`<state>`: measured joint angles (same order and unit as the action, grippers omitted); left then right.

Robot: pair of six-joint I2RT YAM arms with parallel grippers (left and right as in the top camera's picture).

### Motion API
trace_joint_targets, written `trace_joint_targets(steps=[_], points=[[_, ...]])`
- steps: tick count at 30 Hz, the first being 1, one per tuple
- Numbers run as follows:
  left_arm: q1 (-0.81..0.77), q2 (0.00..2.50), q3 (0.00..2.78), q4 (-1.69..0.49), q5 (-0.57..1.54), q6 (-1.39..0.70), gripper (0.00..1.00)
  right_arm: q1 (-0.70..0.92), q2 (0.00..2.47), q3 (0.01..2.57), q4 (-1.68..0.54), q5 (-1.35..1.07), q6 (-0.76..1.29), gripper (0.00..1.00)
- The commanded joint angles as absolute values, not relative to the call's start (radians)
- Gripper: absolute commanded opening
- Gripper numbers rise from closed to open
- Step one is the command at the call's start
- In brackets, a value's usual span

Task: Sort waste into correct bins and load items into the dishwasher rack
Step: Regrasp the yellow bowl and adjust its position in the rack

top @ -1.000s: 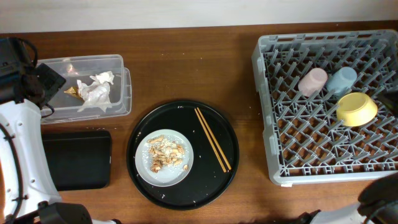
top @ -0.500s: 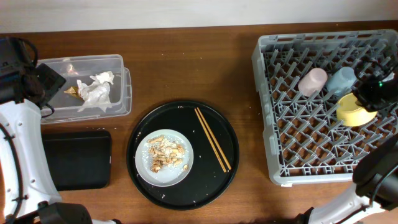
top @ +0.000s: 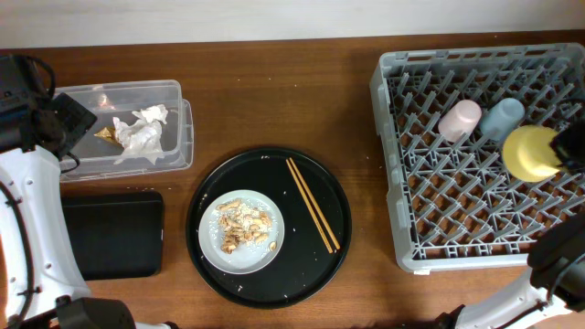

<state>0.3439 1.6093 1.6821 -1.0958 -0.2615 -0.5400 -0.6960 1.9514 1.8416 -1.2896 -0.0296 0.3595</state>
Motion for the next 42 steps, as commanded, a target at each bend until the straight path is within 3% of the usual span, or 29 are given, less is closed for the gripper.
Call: trace_joint_targets(steps=[1,18,30,42], points=[[0.350,1.599,1.693,-1.093,-0.268,-0.545,0.99,-0.708,1.948,1.930,-1.330,0.099,0.376,0.04],[0.350,1.599,1.693,-1.093,-0.268,-0.545,0.99,-0.649,1.950,1.960,-1.340,-0.025,0.308,0.04],[0.350,1.599,1.693,-1.093,-0.268,-0.545,0.99,-0.577,1.956,1.734,-1.280,-0.011,0.324,0.04],[0.350,1.599,1.693,-1.093,-0.269,-0.545,0.99,-0.577,1.994,1.730,-1.178,0.042,0.323,0.04]])
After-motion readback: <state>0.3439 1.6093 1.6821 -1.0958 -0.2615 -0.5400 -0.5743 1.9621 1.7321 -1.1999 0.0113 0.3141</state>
